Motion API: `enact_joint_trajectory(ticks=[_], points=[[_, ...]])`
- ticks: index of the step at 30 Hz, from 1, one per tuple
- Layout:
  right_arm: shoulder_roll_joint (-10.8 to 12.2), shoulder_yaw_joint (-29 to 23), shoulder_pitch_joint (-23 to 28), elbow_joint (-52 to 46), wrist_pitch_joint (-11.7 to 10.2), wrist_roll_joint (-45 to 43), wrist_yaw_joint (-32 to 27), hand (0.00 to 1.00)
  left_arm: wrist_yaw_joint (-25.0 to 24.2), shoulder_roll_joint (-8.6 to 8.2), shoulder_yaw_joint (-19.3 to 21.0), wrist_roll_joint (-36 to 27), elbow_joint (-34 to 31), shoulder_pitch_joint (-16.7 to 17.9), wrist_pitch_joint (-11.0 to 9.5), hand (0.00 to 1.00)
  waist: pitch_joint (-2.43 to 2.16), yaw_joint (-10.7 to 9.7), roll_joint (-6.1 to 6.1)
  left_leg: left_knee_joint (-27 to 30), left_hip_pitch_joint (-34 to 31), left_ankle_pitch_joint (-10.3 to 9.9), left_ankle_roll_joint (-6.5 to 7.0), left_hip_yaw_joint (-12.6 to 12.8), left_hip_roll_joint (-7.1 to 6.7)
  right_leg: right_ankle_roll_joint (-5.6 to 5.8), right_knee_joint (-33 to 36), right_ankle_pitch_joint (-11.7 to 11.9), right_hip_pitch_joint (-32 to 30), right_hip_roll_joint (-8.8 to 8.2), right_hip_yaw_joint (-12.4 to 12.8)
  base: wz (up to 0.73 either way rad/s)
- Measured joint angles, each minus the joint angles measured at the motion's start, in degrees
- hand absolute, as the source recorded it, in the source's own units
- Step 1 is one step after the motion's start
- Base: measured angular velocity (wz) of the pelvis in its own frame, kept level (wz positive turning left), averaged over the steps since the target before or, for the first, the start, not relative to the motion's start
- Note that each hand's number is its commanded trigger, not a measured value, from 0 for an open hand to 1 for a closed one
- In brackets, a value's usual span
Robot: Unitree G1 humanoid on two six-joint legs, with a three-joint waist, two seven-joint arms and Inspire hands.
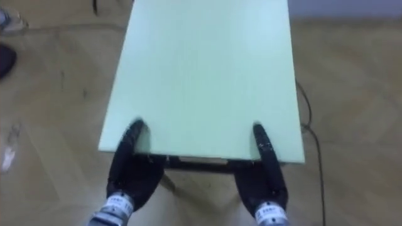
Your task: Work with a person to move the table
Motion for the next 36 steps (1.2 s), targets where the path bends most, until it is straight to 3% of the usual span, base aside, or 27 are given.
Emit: enact_joint_trajectory(ticks=[2,3,6,8,12,14,16,17,18,19,20,21,22,23,24,25,26,27,28,29,30,31,32,33,34,35,36], points=[[0.0,0.53,-1.19,-0.02,0.07,-0.01,0.07,1.0,0.01,0.4,0.9,0.24,-1.15,-0.03,0.02,1.0,0.68,0.55,-1.22,1.2,-2.34,0.43,0.48,1.76,0.01,0.35,-7.33,-1.67,2.05,1.68,1.04,-0.26],[-0.11,0.52,-1.55,-0.02,0.07,0.03,0.41,1.0,0.01,0.39,1.05,0.34,-1.51,-0.17,0.07,1.0,0.72,0.49,-1.3,2.13,-4.04,0.7,0.77,2.11,0.27,0.0,-10.72,-4.39,2.25,2.28,1.69,-0.14],[0.35,0.38,-2.1,-0.05,0.1,0.04,1.77,1.0,0.0,0.51,1.96,1.55,-3.08,-0.24,0.56,1.0,0.74,1.54,-1.55,3.61,-8.51,2.43,1.0,2.89,1.81,0.04,-19.03,-8.3,1.92,4.93,5.07,-0.17],[1.02,0.36,-2.13,0.04,0.19,-0.12,1.91,1.0,-0.01,0.55,2.42,2.3,-3.17,-0.3,0.6,1.0,0.74,2.07,-1.57,3.58,-10.06,3.67,0.92,2.97,2.93,-0.2,-22.94,-9.09,2.14,6.09,4.68,-0.17],[1.72,0.41,-2.06,1.28,0.36,-0.16,1.9,1.0,0.02,0.54,3.16,2.82,-3.1,0.31,1.75,1.0,0.94,2.15,-1.87,2.62,-10.39,6.42,0.94,2.88,3.67,-1.66,-27.6,-10.47,3.71,7.11,4.51,-0.04],[2.81,0.41,-1.95,2.54,0.85,-0.06,1.9,1.0,0.22,0.59,3.77,3.3,-2.9,0.87,2.24,1.0,0.97,3.24,-1.84,2.64,-10.52,8.11,0.32,2.88,5.58,-1.85,-28.57,-10.42,3.71,8.87,4.37,-0.22],[3.09,0.35,-1.38,2.8,0.91,0.28,1.9,1.0,0.45,1.01,4.06,3.38,-2.91,0.88,3.32,1.0,1.12,4.38,-1.52,2.19,-10.54,10.05,-0.28,2.2,7.13,-3.16,-28.71,-9.82,3.47,10.62,3.14,-0.1],[3.22,0.35,-1.27,3.06,0.89,1.08,1.89,1.0,0.73,1.44,4.05,3.39,-2.91,0.59,3.76,1.0,1.11,4.89,-1.5,-0.22,-10.53,13.09,-1.55,0.64,7.0,-5.26,-29.18,-8.64,2.72,11.69,1.29,0.15],[3.31,0.25,-1.28,3.06,0.68,1.57,1.89,1.0,0.95,2.06,3.77,3.5,-2.9,-0.15,3.99,1.0,1.11,5.06,-1.45,-4.81,-10.52,18.16,-6.19,-2.75,5.78,-7.03,-31.08,-6.74,1.22,13.41,1.16,0.31],[3.32,-0.02,-1.27,3.05,0.53,1.78,1.89,1.0,1.28,2.28,3.56,3.64,-2.9,-0.75,4.32,1.0,1.09,4.96,-1.48,-8.0,-10.45,21.59,-10.73,-5.15,4.78,-7.64,-32.64,-5.27,0.17,14.21,0.99,0.46],[3.23,-0.74,-1.47,2.69,0.68,1.88,1.89,1.0,1.53,2.3,3.4,3.61,-2.94,-1.6,4.73,1.0,1.25,4.29,-1.68,-10.26,-10.23,24.88,-17.01,-7.79,4.62,-9.09,-33.6,-2.61,-2.06,13.44,-0.95,0.11],[3.16,-0.47,-2.04,2.98,1.21,1.88,1.22,1.0,0.98,2.18,3.88,3.52,-2.95,-0.62,4.66,1.0,1.33,4.76,-0.93,-0.77,-9.95,16.79,-14.28,-7.56,7.57,-9.79,-33.53,-1.38,-2.28,13.75,-2.54,-0.17],[3.02,-0.24,-2.04,3.07,1.21,1.88,0.95,1.0,0.92,2.01,4.05,3.5,-2.96,-0.1,4.82,1.0,1.36,5.34,-0.32,4.96,-9.39,12.48,-13.19,-7.42,9.46,-10.19,-33.4,-1.04,-2.12,14.19,-3.42,-0.44],[2.73,0.22,-2.05,3.15,1.21,1.79,0.55,1.0,0.89,1.53,4.6,3.5,-2.95,0.71,5.07,1.0,1.44,5.5,0.91,15.43,-8.03,5.95,-13.31,-8.06,13.33,-10.8,-32.92,-0.7,-2.06,15.14,-6.15,-0.23],[2.6,0.43,-1.95,3.16,1.23,1.79,0.53,1.0,0.83,1.46,4.79,3.49,-2.95,1.04,5.17,1.0,1.38,5.31,1.38,22.96,-5.41,2.83,-13.88,-8.7,16.74,-11.17,-31.68,-0.61,-2.99,15.4,-8.79,-0.08],[2.57,0.44,-2.01,3.1,1.25,1.78,0.54,1.0,0.66,1.42,4.86,3.5,-2.95,1.03,5.18,1.0,1.38,5.01,1.44,25.1,-3.42,2.18,-14.0,-9.04,18.36,-11.36,-31.1,-0.59,-3.42,15.38,-9.77,0.3],[2.59,0.19,-2.03,2.96,1.22,1.68,0.69,1.0,0.56,1.11,5.05,3.57,-2.96,0.82,5.49,1.0,1.27,3.47,1.77,26.43,0.22,1.92,-14.45,-10.34,20.99,-11.72,-30.98,-0.44,-4.42,15.38,-11.66,0.49],[2.58,0.02,-2.03,2.94,1.23,1.66,0.92,1.0,0.56,0.97,5.1,3.63,-2.96,0.64,5.66,1.0,1.2,2.65,1.97,26.11,2.44,2.04,-14.66,-10.76,22.44,-11.75,-30.7,-0.42,-5.04,15.28,-12.67,0.77],[2.57,-0.38,-2.01,2.72,1.23,1.46,1.2,1.0,0.56,0.94,5.11,3.64,-2.96,0.15,6.14,1.0,1.11,1.17,2.33,24.23,7.24,2.87,-16.01,-11.33,25.13,-11.75,-29.26,-0.42,-6.52,14.85,-13.89,0.7],[3.17,-0.89,-2.13,2.65,1.2,1.26,1.31,1.0,0.68,1.12,5.28,3.62,-2.86,-0.81,6.63,1.0,1.84,0.52,1.51,20.32,8.43,7.66,-16.72,-7.75,27.38,-11.75,-27.35,-0.41,-7.93,13.38,-12.92,0.26],[2.84,-0.91,-1.56,2.16,1.23,0.72,1.31,1.0,0.84,0.64,5.32,3.61,-2.86,-0.25,6.78,1.0,1.66,0.81,1.6,16.21,10.72,7.81,-18.2,-7.63,26.83,-11.75,-24.74,-0.4,-9.37,12.5,-10.61,-0.23],[2.69,-0.83,-1.49,2.23,1.27,0.53,1.22,1.0,0.84,0.45,5.33,3.59,-2.86,0.24,6.78,1.0,1.61,1.14,1.89,14.67,11.83,7.4,-19.01,-7.83,25.93,-11.75,-23.45,-0.4,-9.74,12.15,-10.37,-0.46],[2.63,-0.67,-1.01,2.45,1.23,0.39,1.19,1.0,0.86,0.57,5.3,3.57,-2.83,0.74,6.96,1.0,1.62,1.24,2.11,12.38,12.68,8.11,-20.07,-7.48,24.01,-11.56,-22.2,0.22,-10.15,11.88,-9.1,0.1],[2.63,-0.69,0.07,2.33,1.05,0.5,1.88,1.0,0.99,0.78,5.16,3.71,-2.78,0.75,7.45,1.0,1.56,-0.02,2.02,8.61,13.17,10.3,-20.59,-8.79,22.1,-12.82,-19.59,2.54,-12.19,11.32,-6.5,0.36],[2.64,-0.67,0.42,2.33,1.12,0.55,2.25,1.0,0.96,0.61,5.04,3.69,-2.65,0.77,7.38,1.0,1.91,-1.28,2.58,6.47,13.95,11.59,-20.57,-8.74,22.0,-13.84,-17.35,2.9,-15.26,12.01,-4.39,0.33],[2.71,0.3,0.24,2.29,1.28,0.46,2.84,1.0,0.09,1.15,5.34,3.37,-3.06,1.61,6.42,1.0,1.1,-1.47,3.92,3.67,13.3,12.63,-20.08,-8.7,24.11,-13.93,-23.76,4.3,-19.55,18.27,2.33,-0.07],[2.77,1.16,-0.24,1.79,1.24,0.3,3.04,1.0,-0.49,1.64,6.0,3.24,-4.16,2.29,5.94,1.0,1.0,-1.3,3.74,3.8,12.61,11.5,-20.26,-8.51,24.23,-14.63,-30.64,8.01,-20.78,19.92,3.8,-0.19]])
